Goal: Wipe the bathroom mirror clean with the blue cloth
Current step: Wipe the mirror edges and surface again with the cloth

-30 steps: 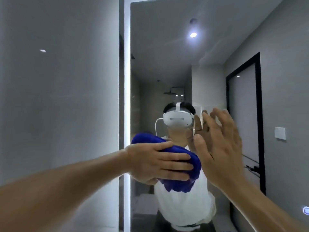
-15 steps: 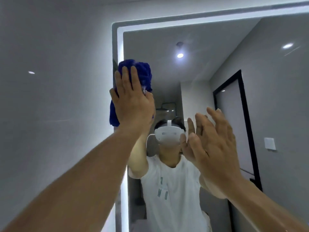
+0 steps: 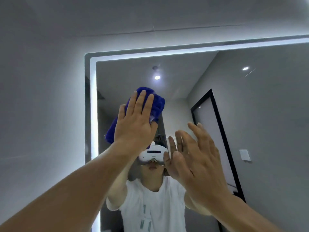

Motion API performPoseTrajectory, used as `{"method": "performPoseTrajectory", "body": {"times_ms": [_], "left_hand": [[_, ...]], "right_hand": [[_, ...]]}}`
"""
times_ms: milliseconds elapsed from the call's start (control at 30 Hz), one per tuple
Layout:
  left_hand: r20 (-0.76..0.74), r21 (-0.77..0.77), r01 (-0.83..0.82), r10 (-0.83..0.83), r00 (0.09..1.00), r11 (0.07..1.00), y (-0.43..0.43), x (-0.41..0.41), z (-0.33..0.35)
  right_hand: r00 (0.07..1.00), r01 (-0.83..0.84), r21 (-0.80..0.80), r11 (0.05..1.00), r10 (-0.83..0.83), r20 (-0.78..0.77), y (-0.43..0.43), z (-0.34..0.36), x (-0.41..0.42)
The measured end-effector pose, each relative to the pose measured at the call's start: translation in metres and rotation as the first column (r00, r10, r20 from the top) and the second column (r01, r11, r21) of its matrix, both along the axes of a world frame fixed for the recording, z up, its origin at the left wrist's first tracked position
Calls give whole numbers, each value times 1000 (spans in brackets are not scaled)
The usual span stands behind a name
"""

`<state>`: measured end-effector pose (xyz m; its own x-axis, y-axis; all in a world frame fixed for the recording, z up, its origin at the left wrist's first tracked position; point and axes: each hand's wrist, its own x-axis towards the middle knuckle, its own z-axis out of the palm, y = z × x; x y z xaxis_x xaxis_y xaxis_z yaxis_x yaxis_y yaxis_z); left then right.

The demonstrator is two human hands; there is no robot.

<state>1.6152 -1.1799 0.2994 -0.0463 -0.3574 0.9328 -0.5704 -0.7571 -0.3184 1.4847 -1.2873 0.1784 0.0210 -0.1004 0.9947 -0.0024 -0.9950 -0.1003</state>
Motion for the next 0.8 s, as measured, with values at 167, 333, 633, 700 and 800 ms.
{"method": "performPoseTrajectory", "body": {"times_ms": [167, 333, 633, 700, 800], "left_hand": [[-8, -13, 14, -14, 1000, 1000, -46, -24, 54], [154, 187, -53, 24, 988, 981, -88, -49, 38], [365, 491, -200, 8, 931, 848, -96, -51, -39], [364, 543, -222, 12, 931, 810, -96, -57, -13], [340, 490, -242, 72, 938, 838, -103, -66, 33]], "right_hand": [[996, 59, -11, 998, -58, 65, -50, 8, -13], [996, 47, 49, 998, -51, 80, -88, 16, -36], [987, -1, 62, 998, -9, 161, -129, 21, -77], [985, -33, 64, 997, 22, 168, -137, 30, -75], [988, 2, 23, 1000, -6, 152, -143, 39, -61]]}}
